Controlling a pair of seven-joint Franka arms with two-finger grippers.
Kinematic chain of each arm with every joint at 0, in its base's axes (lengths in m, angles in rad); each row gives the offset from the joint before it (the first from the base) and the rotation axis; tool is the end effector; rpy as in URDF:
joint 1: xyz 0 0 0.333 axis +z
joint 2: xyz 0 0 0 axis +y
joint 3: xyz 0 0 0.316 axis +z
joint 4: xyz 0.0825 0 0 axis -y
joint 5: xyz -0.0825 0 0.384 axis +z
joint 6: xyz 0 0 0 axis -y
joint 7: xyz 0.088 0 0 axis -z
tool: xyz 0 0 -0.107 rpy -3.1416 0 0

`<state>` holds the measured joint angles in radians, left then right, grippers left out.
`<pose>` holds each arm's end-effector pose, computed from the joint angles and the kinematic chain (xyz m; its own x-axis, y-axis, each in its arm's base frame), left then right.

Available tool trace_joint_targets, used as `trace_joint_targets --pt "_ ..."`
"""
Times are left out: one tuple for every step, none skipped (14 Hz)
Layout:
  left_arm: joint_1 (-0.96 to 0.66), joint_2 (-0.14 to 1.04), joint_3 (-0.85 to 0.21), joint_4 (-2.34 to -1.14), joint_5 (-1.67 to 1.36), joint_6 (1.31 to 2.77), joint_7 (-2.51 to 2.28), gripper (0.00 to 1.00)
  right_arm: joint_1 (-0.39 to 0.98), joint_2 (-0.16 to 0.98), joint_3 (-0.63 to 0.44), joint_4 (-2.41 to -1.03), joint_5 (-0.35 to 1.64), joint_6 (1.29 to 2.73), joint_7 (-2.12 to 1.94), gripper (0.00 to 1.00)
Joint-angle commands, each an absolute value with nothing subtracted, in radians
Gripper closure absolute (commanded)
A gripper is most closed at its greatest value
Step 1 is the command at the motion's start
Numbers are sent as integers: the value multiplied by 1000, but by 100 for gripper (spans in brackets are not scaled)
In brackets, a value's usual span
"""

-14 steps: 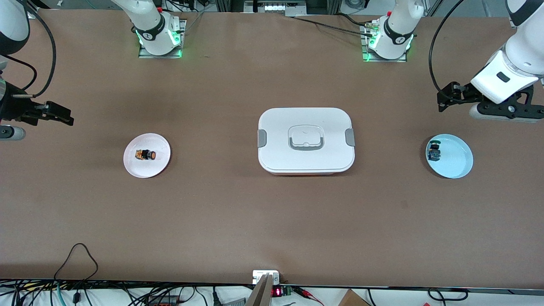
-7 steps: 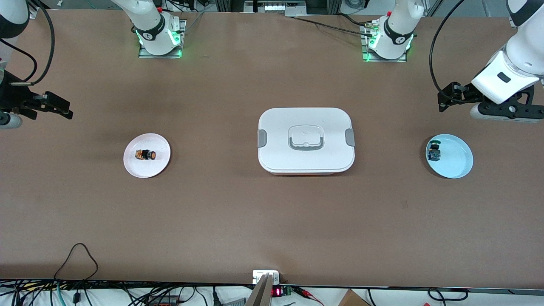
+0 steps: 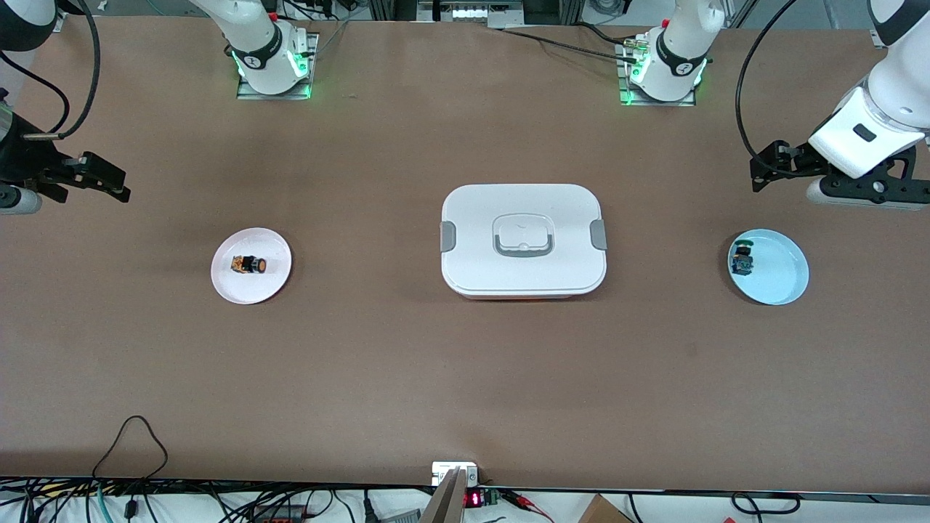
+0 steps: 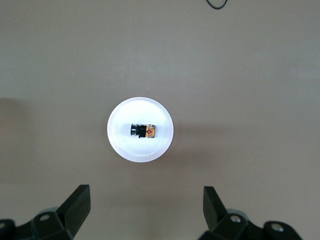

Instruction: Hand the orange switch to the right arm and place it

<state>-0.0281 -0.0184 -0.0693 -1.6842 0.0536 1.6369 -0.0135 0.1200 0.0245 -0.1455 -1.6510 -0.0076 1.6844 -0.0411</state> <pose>0.5495 -0.0486 0.5868 0.9958 -0.0873 -0.0283 -0.0887 -0.9945 -0.0550 0.5694 -0.0143 0.5827 0.9998 0.0165 0.0087 0.0164 -0.9998 0.0115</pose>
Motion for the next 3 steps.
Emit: trace_joint_targets --pt "-29 -5 -67 -1654 58 1617 -18 0 120 21 -146 -1620 -5 1643 -25 0" --pt "-29 -5 -67 -1654 60 1617 -18 0 118 21 -147 -1611 -5 1634 -25 0" --pt "-29 -3 -67 -1654 60 1620 -18 0 118 21 -149 -1609 -5 1634 -26 0"
